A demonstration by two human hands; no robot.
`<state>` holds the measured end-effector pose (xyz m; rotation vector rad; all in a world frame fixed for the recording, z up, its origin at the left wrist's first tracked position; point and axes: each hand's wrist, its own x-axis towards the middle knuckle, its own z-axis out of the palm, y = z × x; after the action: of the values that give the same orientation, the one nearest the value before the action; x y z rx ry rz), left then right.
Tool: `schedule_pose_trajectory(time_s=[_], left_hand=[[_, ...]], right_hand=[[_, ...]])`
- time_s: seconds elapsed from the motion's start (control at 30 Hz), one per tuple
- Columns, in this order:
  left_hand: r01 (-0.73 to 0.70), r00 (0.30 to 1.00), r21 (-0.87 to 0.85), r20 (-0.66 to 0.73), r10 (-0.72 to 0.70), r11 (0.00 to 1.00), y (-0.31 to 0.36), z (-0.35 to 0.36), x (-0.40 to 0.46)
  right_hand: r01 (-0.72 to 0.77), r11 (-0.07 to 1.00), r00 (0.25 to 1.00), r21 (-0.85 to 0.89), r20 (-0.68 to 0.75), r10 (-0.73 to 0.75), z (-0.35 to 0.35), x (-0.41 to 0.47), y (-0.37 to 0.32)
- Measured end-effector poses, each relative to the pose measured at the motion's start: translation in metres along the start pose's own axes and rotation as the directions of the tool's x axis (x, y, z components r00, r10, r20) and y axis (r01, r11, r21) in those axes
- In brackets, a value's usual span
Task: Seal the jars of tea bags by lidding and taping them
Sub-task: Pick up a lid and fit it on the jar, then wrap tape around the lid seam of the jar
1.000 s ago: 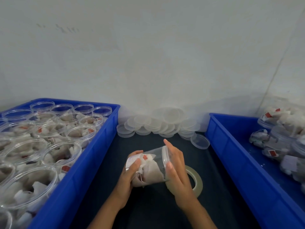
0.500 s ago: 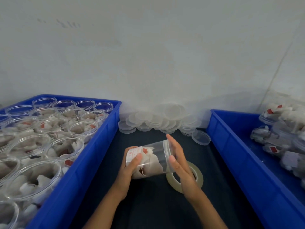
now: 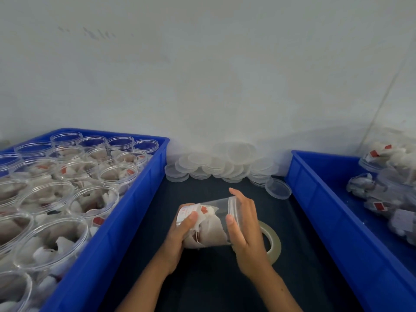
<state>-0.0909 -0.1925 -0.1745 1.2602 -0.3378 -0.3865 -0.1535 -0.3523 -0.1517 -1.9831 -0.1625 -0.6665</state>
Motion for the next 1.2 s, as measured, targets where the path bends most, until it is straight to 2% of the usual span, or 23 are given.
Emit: schedule_pose_trajectory(time_s=[0.17, 0.3, 0.37, 0.43, 0.5, 0.53, 0.6, 0.67, 0.77, 0.83, 1.0, 1.13, 1.2], left_hand=[[-0.056, 0.998, 0.057, -0.026, 0.057, 0.997, -0.003, -0.002, 0.001], [-0.096, 0.995, 0.085, -0.026, 0.099, 0.992, 0.000, -0.003, 0.002], [-0.153, 0.987, 0.178, -0.030, 0.160, 0.972, 0.003, -0.005, 0.003], [-0.224, 0.969, 0.424, 0.004, 0.245, 0.877, 0.008, -0.005, 0.002], [-0.243, 0.956, 0.709, 0.059, 0.287, 0.662, 0.010, 0.000, -0.001], [-0.252, 0.946, 0.789, 0.078, 0.316, 0.560, 0.008, 0.003, -0.002], [-0.245, 0.931, 0.836, 0.062, 0.360, 0.491, 0.002, 0.008, -0.001], [-0.225, 0.916, 0.859, 0.025, 0.400, 0.461, -0.001, 0.010, 0.001], [-0.166, 0.914, 0.834, -0.070, 0.400, 0.526, -0.001, 0.007, 0.002], [-0.101, 0.920, 0.793, -0.156, 0.361, 0.600, -0.003, 0.002, 0.001], [0.022, 0.895, 0.725, -0.322, 0.310, 0.689, -0.008, -0.005, 0.006], [0.049, 0.857, 0.685, -0.403, 0.322, 0.726, -0.013, -0.005, 0.010], [0.075, 0.846, 0.672, -0.435, 0.310, 0.737, -0.013, -0.003, 0.009]], right_hand=[[-0.079, 0.993, 0.996, 0.084, -0.044, 0.083, 0.005, 0.005, -0.002], [-0.063, 0.993, 0.997, 0.096, -0.048, 0.067, 0.002, 0.009, -0.006], [-0.026, 0.997, 0.997, 0.071, -0.064, 0.031, -0.002, 0.010, -0.007], [-0.009, 1.000, 0.997, -0.009, -0.081, 0.008, -0.006, 0.011, -0.006], [0.020, 0.990, 0.997, -0.138, -0.074, -0.030, -0.006, 0.011, -0.006], [0.035, 0.983, 0.997, -0.179, -0.067, -0.048, -0.004, 0.010, -0.007], [0.037, 0.985, 0.996, -0.168, -0.068, -0.049, -0.001, 0.010, -0.008], [0.010, 0.999, 0.998, -0.034, -0.062, -0.013, -0.001, 0.012, -0.008], [-0.122, 0.964, 0.992, 0.235, 0.017, 0.122, -0.004, 0.016, -0.009], [-0.221, 0.936, 0.975, 0.276, 0.048, 0.216, -0.007, 0.014, -0.003], [-0.365, 0.926, 0.918, -0.091, 0.129, 0.375, -0.037, 0.004, 0.016], [-0.345, 0.886, 0.879, -0.311, 0.223, 0.421, -0.051, -0.017, 0.029], [-0.283, 0.848, 0.860, -0.447, 0.273, 0.431, -0.053, -0.023, 0.034]])
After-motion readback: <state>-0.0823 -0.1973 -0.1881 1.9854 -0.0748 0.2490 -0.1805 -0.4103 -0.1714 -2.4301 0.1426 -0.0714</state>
